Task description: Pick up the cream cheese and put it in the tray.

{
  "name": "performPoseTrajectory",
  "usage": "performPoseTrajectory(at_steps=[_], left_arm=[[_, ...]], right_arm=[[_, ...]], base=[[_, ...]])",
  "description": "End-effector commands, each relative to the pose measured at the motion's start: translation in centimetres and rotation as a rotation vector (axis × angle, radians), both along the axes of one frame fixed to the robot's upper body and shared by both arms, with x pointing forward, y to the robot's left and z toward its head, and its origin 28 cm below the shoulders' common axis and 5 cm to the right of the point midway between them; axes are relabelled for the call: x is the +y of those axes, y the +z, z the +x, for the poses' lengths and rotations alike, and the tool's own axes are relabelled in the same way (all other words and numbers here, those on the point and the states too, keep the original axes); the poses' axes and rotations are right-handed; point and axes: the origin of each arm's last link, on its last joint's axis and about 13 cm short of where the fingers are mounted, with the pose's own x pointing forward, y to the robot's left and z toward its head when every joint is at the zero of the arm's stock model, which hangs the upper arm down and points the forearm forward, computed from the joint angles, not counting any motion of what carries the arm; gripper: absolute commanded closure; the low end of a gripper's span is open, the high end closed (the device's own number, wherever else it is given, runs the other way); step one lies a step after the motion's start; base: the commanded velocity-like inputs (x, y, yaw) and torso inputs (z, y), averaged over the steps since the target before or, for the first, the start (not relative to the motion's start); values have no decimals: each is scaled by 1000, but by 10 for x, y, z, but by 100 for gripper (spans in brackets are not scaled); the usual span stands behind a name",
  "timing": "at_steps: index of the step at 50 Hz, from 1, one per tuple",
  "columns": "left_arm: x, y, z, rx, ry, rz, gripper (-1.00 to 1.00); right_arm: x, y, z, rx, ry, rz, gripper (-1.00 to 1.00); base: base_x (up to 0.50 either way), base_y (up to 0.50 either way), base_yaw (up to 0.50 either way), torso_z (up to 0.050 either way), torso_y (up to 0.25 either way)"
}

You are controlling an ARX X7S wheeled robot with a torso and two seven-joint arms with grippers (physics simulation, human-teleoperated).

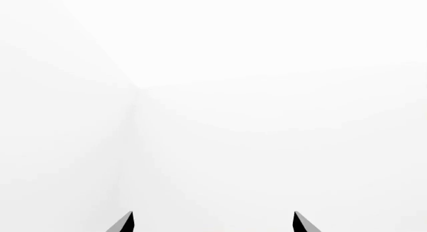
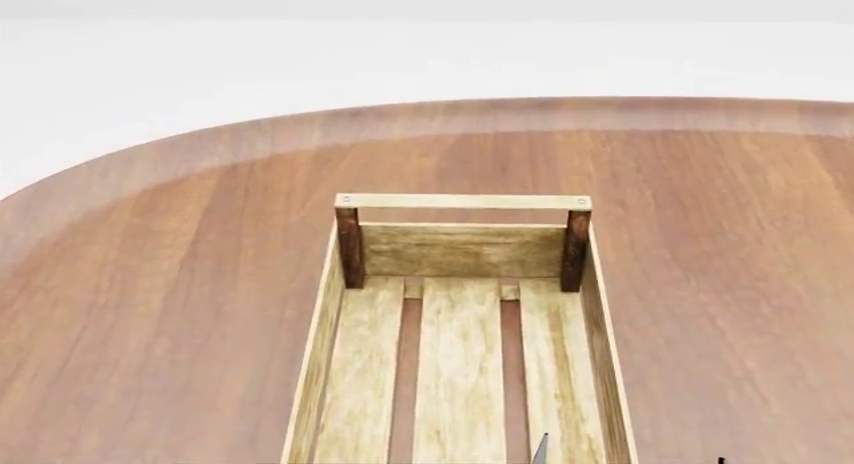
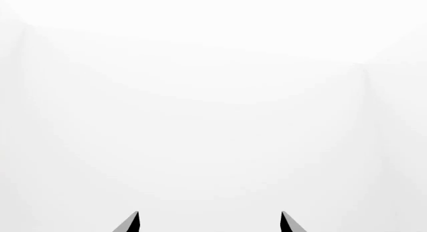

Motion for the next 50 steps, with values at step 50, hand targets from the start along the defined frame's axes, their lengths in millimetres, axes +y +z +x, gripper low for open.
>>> performPoseTrajectory(at_steps=[50], left_arm=[[-1,-3,4,26,-25,-5,-100]], right_arm=[[-63,16,-2,28,-556,262,-100]], base=[[0,0,0,0,0]])
